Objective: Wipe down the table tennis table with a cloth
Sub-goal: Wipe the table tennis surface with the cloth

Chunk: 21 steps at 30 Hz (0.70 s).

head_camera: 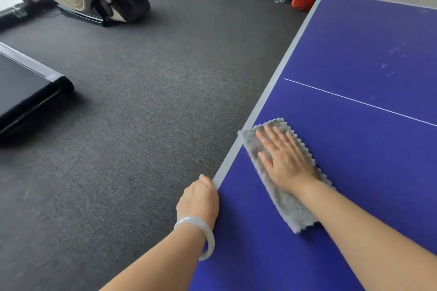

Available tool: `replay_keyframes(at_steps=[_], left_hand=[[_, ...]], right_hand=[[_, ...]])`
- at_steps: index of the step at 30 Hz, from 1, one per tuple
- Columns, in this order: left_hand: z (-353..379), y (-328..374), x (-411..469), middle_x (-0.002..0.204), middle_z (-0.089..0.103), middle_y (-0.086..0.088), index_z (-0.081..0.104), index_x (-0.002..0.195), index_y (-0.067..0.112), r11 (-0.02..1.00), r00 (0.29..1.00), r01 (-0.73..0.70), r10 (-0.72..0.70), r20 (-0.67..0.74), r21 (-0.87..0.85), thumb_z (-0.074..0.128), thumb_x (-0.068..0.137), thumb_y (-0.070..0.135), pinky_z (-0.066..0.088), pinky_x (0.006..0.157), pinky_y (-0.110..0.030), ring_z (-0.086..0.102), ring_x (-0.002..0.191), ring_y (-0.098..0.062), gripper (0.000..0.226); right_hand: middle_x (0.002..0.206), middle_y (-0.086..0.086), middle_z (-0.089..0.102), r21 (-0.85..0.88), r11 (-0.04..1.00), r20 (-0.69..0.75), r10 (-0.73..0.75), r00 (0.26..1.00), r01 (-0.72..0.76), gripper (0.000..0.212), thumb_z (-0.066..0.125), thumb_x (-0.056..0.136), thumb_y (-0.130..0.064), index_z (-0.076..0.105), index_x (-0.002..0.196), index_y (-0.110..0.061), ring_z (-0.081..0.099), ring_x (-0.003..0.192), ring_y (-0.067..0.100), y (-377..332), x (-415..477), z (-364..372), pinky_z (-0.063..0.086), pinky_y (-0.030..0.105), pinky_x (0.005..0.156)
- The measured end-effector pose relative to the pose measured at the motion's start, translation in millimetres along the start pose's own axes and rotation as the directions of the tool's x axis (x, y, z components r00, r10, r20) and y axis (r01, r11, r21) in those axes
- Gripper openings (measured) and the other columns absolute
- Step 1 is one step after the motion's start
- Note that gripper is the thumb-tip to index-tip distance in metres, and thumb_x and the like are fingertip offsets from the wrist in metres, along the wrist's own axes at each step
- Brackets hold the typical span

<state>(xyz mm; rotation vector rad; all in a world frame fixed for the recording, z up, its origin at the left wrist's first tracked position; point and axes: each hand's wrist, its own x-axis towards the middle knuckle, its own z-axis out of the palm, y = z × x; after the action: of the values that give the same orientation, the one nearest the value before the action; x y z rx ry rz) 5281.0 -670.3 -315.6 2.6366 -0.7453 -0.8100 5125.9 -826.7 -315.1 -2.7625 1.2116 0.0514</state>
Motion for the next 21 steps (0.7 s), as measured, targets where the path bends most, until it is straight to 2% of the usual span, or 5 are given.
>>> replay_keyframes(at_steps=[4, 6, 10, 16, 21], left_hand=[[2, 3, -1, 0.105, 0.064, -0.004, 0.041, 0.077, 0.02, 0.999, 1.0, 0.014, -0.014, 0.014, 0.044, 0.02, 0.096, 0.013, 0.033, 0.075, -0.034, 0.046, 0.082, -0.029, 0.03], [2, 3, -1, 0.11, 0.064, -0.006, 0.05, 0.091, 0.02, 0.999, 1.0, 0.004, -0.005, 0.016, 0.054, 0.021, 0.096, 0.012, 0.034, 0.077, -0.034, 0.053, 0.09, -0.031, 0.03], [0, 5, 0, 0.114, 0.065, -0.006, 0.055, 0.102, 0.019, 0.998, 1.0, -0.004, 0.002, 0.028, 0.065, 0.019, 0.098, 0.014, 0.033, 0.078, -0.033, 0.056, 0.098, -0.033, 0.036], [-1, 4, -1, 0.107, 0.065, -0.007, 0.046, 0.083, 0.02, 0.998, 1.0, 0.007, -0.008, 0.021, 0.061, 0.019, 0.098, 0.018, 0.033, 0.077, -0.034, 0.045, 0.081, -0.029, 0.031], [1, 2, -1, 0.111, 0.065, -0.007, 0.053, 0.101, 0.017, 0.993, 0.999, -0.042, 0.04, 0.019, 0.11, 0.022, 0.095, 0.012, 0.034, 0.078, -0.035, 0.058, 0.1, -0.035, 0.032]], right_hand=[[0.166, 0.0, -0.008, 0.015, 0.978, 0.01, 0.208, 0.978, -0.208, 0.066, 0.015, 0.102, -0.052, -0.001, 0.159, -0.023, -0.01, 0.153, 0.022, -2, 30, -5, -0.008, 0.046, 0.124], [0.166, -0.003, -0.002, -0.002, 1.0, 0.014, -0.024, 1.0, 0.025, 0.07, 0.012, 0.098, -0.06, 0.005, 0.159, -0.026, -0.007, 0.154, 0.025, -32, 3, 4, -0.005, 0.052, 0.123], [0.166, -0.008, 0.011, 0.047, 0.899, 0.067, -0.439, 0.896, 0.436, 0.059, 0.022, 0.103, -0.051, 0.017, 0.158, -0.031, 0.004, 0.154, 0.016, -24, -12, 6, -0.002, 0.043, 0.124], [0.167, -0.001, -0.001, 0.05, 0.987, -0.02, 0.156, 0.988, -0.155, 0.058, 0.02, 0.106, -0.04, 0.006, 0.159, -0.023, -0.005, 0.154, 0.017, 7, 73, -8, -0.007, 0.039, 0.125], [0.166, -0.005, 0.002, 0.064, 0.974, 0.02, -0.22, 0.975, 0.218, 0.063, 0.007, 0.1, -0.047, 0.012, 0.159, -0.022, -0.006, 0.153, 0.011, -3, 55, 1, -0.007, 0.034, 0.124]])
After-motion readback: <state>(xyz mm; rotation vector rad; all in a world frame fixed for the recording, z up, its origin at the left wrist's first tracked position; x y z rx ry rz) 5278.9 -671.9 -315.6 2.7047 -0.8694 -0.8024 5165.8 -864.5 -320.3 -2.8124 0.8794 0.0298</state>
